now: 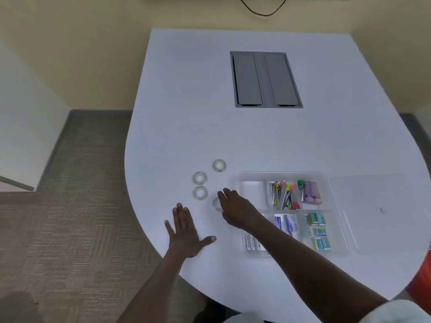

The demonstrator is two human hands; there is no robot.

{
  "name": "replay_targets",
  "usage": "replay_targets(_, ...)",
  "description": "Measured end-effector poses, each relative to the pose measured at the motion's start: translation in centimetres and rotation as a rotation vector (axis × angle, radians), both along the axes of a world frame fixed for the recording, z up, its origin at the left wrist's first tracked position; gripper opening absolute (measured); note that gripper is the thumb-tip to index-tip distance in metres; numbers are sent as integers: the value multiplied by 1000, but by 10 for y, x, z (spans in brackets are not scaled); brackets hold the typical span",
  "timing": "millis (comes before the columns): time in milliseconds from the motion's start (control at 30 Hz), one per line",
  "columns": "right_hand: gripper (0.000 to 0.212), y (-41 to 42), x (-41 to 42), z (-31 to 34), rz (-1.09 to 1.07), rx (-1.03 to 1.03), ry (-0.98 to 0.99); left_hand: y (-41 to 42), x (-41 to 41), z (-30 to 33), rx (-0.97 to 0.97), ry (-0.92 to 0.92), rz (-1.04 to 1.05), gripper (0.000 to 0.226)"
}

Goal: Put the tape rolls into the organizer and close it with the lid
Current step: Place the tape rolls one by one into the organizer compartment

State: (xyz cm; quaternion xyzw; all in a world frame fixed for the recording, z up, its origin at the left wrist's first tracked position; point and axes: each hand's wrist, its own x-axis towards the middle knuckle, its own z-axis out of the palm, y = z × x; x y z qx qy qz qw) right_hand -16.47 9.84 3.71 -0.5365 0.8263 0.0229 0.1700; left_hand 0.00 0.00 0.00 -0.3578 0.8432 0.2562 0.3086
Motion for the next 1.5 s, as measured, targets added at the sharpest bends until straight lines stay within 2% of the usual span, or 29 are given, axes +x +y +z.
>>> replay_targets(133, 42, -8, -2, -12, -72, -14, -5, -1, -1, -5, 2, 14, -2, 151)
replay_targets(367, 33, -14, 12, -38, -98, -81, -3, -1, 3, -14, 11, 58, -3, 146)
replay_targets(500, 37, -17, 10, -26, -154, -193, -68, -2, 2, -15, 6, 44, -6, 148)
replay_targets(633, 49, -14, 2, 4, -333, -427, -117, -3, 1, -14, 28, 25, -16, 153)
replay_targets(767, 49, 4, -17, 23, -607, -597, -98, -4, 1, -12, 46, 19, -24, 158)
replay_targets(900, 47, 20, -39, 21, -694, -511, -22, -3, 1, -13, 45, 34, -15, 159)
replay_targets(1067, 36, 24, -56, 4, -625, -271, -17, -3, 2, -16, 21, 58, -14, 160)
replay_targets(1200, 41, 21, -67, -4, -586, -220, -26, 0, 3, -21, -6, 100, -4, 156)
replay_targets(1367, 40, 17, -70, -15, -581, -199, -26, 15, 8, -31, -213, 283, 116, 128)
replay_targets(1500, 42, 19, -69, -21, -574, -188, -43, 20, 6, -33, -364, 349, 158, 123)
